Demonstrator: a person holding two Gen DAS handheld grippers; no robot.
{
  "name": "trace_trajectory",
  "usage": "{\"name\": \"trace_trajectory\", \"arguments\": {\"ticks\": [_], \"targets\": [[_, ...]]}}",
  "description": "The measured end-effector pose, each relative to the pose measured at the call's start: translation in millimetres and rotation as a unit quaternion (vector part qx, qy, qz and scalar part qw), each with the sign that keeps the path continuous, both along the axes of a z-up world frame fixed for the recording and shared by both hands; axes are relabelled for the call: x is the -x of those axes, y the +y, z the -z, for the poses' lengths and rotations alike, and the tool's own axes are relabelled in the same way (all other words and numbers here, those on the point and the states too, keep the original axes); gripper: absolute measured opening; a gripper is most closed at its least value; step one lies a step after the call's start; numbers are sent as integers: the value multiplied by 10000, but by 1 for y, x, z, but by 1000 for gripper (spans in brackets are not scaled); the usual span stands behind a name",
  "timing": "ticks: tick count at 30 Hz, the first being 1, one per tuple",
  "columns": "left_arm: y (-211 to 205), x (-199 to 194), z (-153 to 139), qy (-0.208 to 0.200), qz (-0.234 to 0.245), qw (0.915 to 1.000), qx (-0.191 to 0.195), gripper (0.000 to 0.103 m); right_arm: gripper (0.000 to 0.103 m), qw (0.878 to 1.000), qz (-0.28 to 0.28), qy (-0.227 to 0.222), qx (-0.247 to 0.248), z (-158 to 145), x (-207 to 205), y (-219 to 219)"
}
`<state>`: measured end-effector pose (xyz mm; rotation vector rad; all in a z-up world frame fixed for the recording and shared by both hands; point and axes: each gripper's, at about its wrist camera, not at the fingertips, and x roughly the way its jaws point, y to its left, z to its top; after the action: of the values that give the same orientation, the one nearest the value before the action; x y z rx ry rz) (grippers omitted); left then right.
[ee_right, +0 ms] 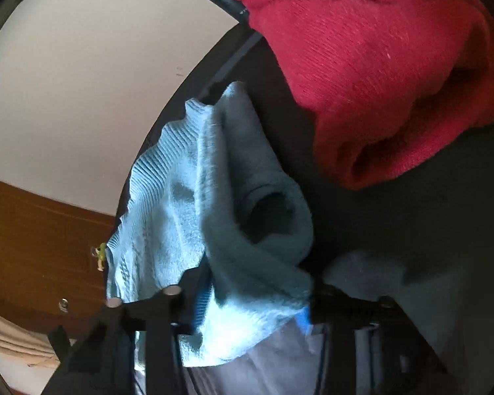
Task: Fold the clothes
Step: 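Grasp the sweater's side edge with the right gripper and lift it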
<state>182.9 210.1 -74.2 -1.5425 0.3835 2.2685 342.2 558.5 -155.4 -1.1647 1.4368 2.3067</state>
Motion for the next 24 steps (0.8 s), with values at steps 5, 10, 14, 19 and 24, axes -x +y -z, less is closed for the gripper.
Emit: {"name": "trace_trajectory", "arguments": {"ticks": [5, 10, 14, 19, 24], "targets": [[3, -6, -8, 22, -201, 9998, 57, 95, 35, 9999, -135, -14, 98, 0, 0, 1], [15, -14, -11, 96, -344, 9990, 284, 95, 36, 9992, -322, 82, 218, 4, 2, 7], [18, -22, -12, 106, -463, 9977, 478, 95, 36, 9986, -446, 216, 191, 5, 0, 8], [19, -32, -10, 57, -543, 9964, 649, 95, 36, 9974, -591, 302, 280, 7, -4, 14], [11, -32, -12, 18, -597, 9960, 669, 95, 30, 9972, -674, 101, 323, 5, -1, 18]]}}
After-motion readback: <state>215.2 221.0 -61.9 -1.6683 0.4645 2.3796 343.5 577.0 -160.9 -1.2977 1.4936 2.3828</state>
